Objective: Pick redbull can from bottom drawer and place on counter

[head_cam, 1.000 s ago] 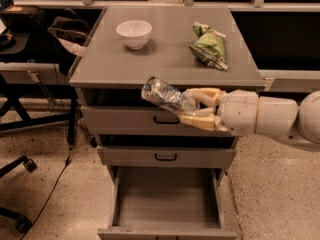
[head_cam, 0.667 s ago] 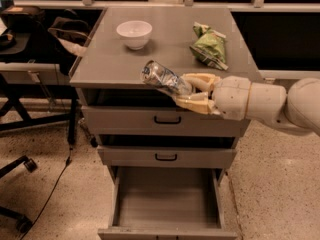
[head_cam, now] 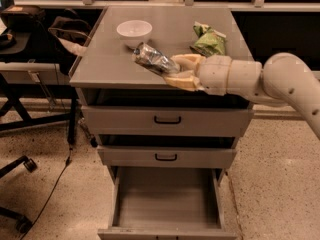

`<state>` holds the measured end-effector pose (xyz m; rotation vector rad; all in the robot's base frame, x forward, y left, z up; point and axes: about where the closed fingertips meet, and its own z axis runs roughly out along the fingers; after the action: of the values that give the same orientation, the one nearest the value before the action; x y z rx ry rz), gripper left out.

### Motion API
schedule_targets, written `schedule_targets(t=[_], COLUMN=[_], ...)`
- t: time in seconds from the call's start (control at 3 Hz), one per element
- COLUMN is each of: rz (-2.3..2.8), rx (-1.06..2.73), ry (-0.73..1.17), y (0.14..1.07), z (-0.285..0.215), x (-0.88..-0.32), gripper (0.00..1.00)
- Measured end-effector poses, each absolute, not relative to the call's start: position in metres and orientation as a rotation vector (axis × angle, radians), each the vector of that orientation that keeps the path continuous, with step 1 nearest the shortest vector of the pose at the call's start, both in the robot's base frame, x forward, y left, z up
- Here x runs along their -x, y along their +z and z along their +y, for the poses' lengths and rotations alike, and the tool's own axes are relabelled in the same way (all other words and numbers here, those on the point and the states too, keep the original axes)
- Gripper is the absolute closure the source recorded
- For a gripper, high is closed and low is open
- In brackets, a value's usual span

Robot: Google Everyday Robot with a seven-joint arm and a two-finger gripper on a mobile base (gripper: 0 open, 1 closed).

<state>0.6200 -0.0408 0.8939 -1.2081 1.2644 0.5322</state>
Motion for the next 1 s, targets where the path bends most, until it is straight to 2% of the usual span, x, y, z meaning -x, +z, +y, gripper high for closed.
schedule_targets(t=[1.0], rz=[1.457], rx=[1.240], ry=[0.395], y=[0.873], z=[-0.018], x=[-0.718], gripper=[1.00])
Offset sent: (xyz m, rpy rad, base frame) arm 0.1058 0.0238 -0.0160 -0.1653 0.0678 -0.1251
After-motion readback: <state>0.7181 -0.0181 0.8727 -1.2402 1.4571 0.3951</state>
